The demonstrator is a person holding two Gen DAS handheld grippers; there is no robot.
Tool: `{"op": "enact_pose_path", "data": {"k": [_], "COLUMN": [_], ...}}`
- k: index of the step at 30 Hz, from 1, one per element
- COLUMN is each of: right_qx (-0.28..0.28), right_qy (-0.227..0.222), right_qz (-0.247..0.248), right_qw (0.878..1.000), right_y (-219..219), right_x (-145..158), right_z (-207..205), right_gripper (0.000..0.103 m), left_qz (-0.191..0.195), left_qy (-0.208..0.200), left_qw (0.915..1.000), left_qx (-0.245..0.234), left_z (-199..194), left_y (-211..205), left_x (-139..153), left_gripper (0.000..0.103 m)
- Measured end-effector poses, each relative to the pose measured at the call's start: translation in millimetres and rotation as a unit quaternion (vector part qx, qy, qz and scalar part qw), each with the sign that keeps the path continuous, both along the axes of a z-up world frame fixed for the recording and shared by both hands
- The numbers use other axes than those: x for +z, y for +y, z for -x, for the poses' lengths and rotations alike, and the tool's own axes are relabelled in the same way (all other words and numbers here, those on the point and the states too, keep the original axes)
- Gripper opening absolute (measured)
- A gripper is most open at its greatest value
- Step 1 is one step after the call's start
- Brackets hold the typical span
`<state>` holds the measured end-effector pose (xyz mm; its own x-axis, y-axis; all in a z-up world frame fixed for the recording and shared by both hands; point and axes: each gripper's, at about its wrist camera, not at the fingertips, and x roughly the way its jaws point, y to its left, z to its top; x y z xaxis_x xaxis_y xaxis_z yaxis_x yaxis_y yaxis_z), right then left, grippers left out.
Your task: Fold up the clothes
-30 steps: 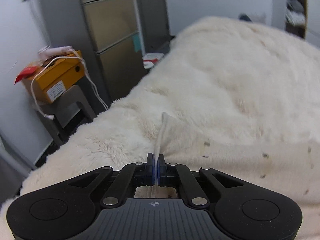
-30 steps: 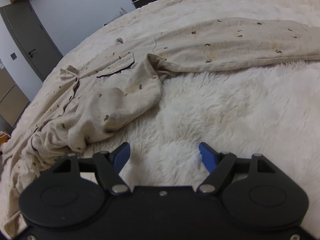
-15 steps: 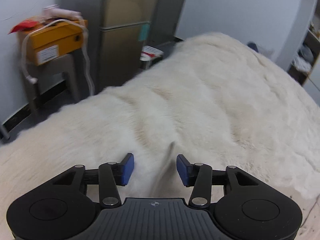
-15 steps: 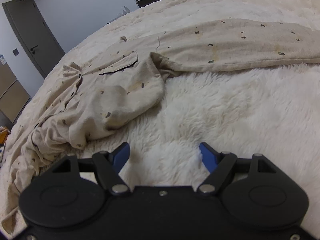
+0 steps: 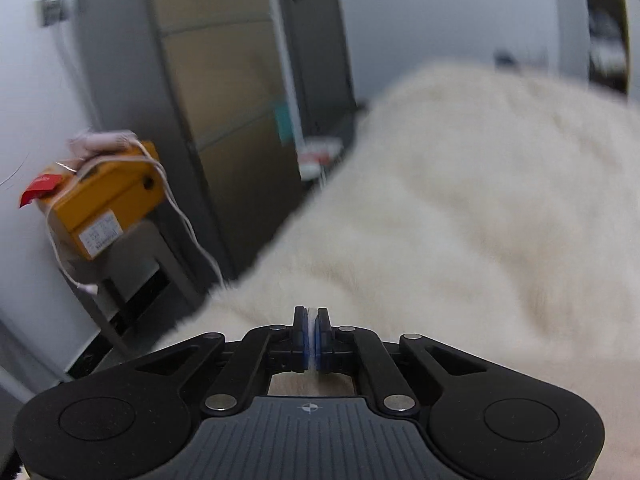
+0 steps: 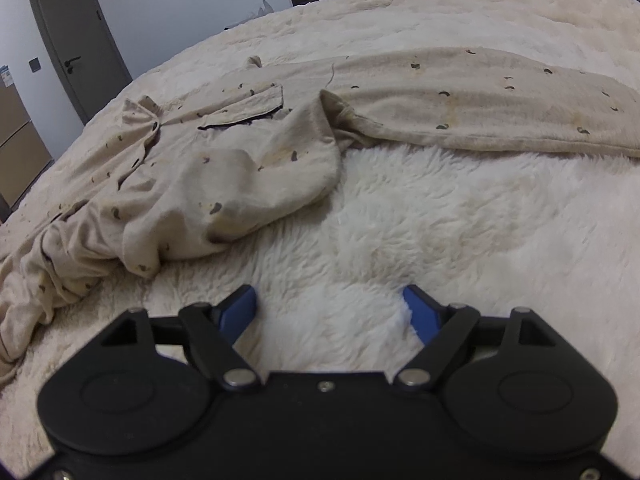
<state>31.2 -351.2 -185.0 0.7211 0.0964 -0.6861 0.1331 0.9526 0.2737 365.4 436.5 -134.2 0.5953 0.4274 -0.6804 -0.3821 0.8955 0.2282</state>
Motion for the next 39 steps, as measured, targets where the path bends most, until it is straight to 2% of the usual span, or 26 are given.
{"op": "enact_pose_path", "data": {"k": [1,2,3,6,7,8,10,11,12,14,16,17,19,20,21,22,23,24,28,32,33,36,38,39], "right_qx": [0.0,0.0,-0.001,-0.002,-0.001,-0.001,-0.001,-0.001,-0.002,-0.003,-0.003,-0.003,-0.004,-0.005,-0.007,-0.009,-0.011,-0.012,-0.016,-0.014,-0.013,-0.015,-0.019,-0.019], "right_qy": [0.0,0.0,-0.001,-0.004,-0.005,-0.006,-0.007,-0.008,-0.009,-0.01,-0.01,-0.01,-0.01,-0.01,-0.01,-0.01,-0.011,-0.011,-0.012,-0.014,-0.014,-0.015,-0.019,-0.021], "right_qz": [0.001,0.001,-0.001,-0.006,-0.008,-0.009,-0.012,-0.014,-0.018,-0.022,-0.022,-0.022,-0.024,-0.026,-0.028,-0.03,-0.031,-0.032,-0.037,-0.04,-0.039,-0.043,-0.052,-0.055], "right_qw": [1.0,1.0,1.0,1.0,1.0,1.0,1.0,1.0,1.0,1.0,1.0,1.0,1.0,1.0,1.0,0.999,0.999,0.999,0.999,0.999,0.999,0.999,0.998,0.998], "right_y": [0.1,0.1,-0.2,-0.4,-0.5,-0.5,-0.5,-0.8,-1.2,-1.3,-0.8,-0.2,-1.0,-1.3,-1.7,-2.1,-2.4,-2.7,-4.6,-6.2,-6.2,-6.5,-7.4,-7.2], "right_x": [0.0,0.3,0.8,2.1,2.3,2.5,3.0,3.3,3.8,4.8,4.8,5.2,5.9,6.3,6.7,7.1,7.5,7.7,7.8,7.3,7.2,7.5,8.9,9.6], "right_z": [-0.2,0.1,0.9,3.2,3.4,3.7,4.0,4.5,5.6,7.3,7.8,8.8,10.3,10.9,11.6,11.9,12.2,12.5,14.6,16.6,17.0,17.4,19.8,20.8], "right_gripper": [0.081,0.081,0.081,0.08,0.08,0.08,0.08,0.08,0.08,0.08,0.08,0.08,0.08,0.08,0.079,0.079,0.079,0.078,0.076,0.076,0.076,0.076,0.076,0.076], "left_qz": [-0.001,0.01,0.027,0.102,0.101,0.089,0.019,-0.027,-0.083,-0.126,-0.181,-0.207,-0.287,-0.323,-0.348,-0.365,-0.382,-0.395,-0.398,-0.391,-0.377,-0.333,-0.298,-0.284], "left_qy": [0.008,-0.005,-0.017,-0.05,-0.057,-0.059,-0.044,-0.031,-0.011,0.013,0.047,0.056,0.077,0.084,0.087,0.092,0.096,0.097,0.086,0.087,0.085,0.078,0.056,0.044], "left_qw": [1.0,0.9999,0.9994,0.9928,0.9926,0.9938,0.9987,0.9976,0.9902,0.9771,0.952,0.941,0.9058,0.8885,0.8764,0.8662,0.8556,0.8492,0.8605,0.8577,0.8649,0.8847,0.8959,0.8983], "left_qx": [0.003,0.006,0.011,0.039,0.038,0.03,-0.018,-0.055,-0.112,-0.171,-0.242,-0.262,-0.302,-0.315,-0.322,-0.329,-0.335,-0.337,-0.306,-0.322,-0.321,-0.317,-0.325,-0.333], "left_z": [2.8,12.8,23.8,63.1,74.8,87.2,114.5,130.3,147.8,160.7,172.6,173.0,166.8,163.0,161.1,161.7,162.2,163.6,175.1,184.1,184.6,186.9,198.1,205.4], "left_y": [-2.5,-2.3,-0.7,11.8,12.6,10.0,-8.6,-23.0,-45.2,-66.6,-97.1,-107.9,-132.5,-141.0,-143.1,-142.1,-141.1,-137.8,-108.2,-119.5,-125.2,-141.7,-159.6,-171.0], "left_x": [-4.0,-3.9,-2.9,6.1,10.2,14.1,20.9,22.1,18.0,8.6,-9.7,-18.0,-39.3,-49.0,-56.9,-62.5,-68.2,-71.0,-59.5,-57.9,-53.6,-40.5,-19.8,-9.6], "left_gripper": [0.018,0.035,0.047,0.049,0.049,0.049,0.049,0.049,0.049,0.049,0.049,0.049,0.048,0.035,0.011,0.002,0.001,0.001,0.0,0.008,0.018,0.035,0.038,0.039]}}
